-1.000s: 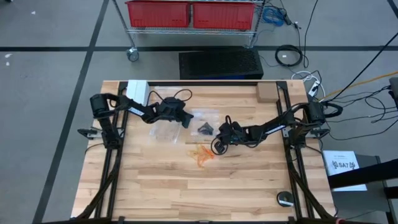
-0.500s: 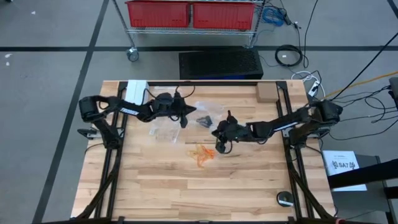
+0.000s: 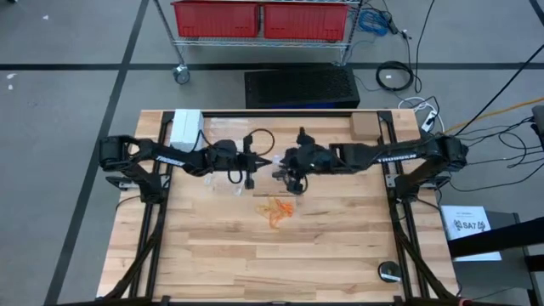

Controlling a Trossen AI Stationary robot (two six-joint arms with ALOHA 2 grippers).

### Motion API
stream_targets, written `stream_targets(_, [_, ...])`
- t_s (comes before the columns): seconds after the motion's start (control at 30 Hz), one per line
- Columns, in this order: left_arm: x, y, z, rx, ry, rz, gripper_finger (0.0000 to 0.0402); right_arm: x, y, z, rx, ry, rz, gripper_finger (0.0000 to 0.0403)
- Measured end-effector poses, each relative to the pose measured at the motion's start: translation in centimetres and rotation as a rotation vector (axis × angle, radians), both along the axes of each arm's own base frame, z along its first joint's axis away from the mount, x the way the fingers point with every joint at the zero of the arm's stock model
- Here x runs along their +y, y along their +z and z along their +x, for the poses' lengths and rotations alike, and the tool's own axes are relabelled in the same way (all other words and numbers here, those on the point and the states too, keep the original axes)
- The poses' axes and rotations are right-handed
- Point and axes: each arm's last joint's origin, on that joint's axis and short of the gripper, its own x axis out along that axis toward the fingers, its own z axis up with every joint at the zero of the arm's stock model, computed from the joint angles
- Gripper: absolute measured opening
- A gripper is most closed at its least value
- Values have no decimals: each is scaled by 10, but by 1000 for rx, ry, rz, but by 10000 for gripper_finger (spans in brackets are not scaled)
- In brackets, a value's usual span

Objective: Sort rubber bands
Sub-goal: Close the transparent zip bag

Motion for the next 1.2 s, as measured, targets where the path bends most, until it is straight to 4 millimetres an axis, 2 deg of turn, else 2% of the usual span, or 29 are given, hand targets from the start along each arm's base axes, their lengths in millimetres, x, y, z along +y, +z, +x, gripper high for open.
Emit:
stream_targets(0.17, [-8, 0, 2, 10, -11, 51, 0, -10, 12, 8, 91, 18, -12, 107])
stream_targets(0.33, [-12, 0, 3, 5, -28, 61, 0, -24, 1, 15, 142, 69, 35, 144])
stream_targets(0.5, [-14, 0, 3, 4, -32, 62, 0, -37, -7, 18, 167, 84, 28, 157])
stream_targets(0.77, [-13, 0, 3, 1, -31, 63, 0, -53, -6, 17, 142, 112, 83, 142])
stream_targets(1.0, [-13, 0, 3, 1, -31, 64, 0, -52, -18, 24, 163, 147, 113, 124])
stream_targets(1.2, [-13, 0, 3, 3, -30, 64, 0, -53, -21, 26, 164, 154, 122, 77])
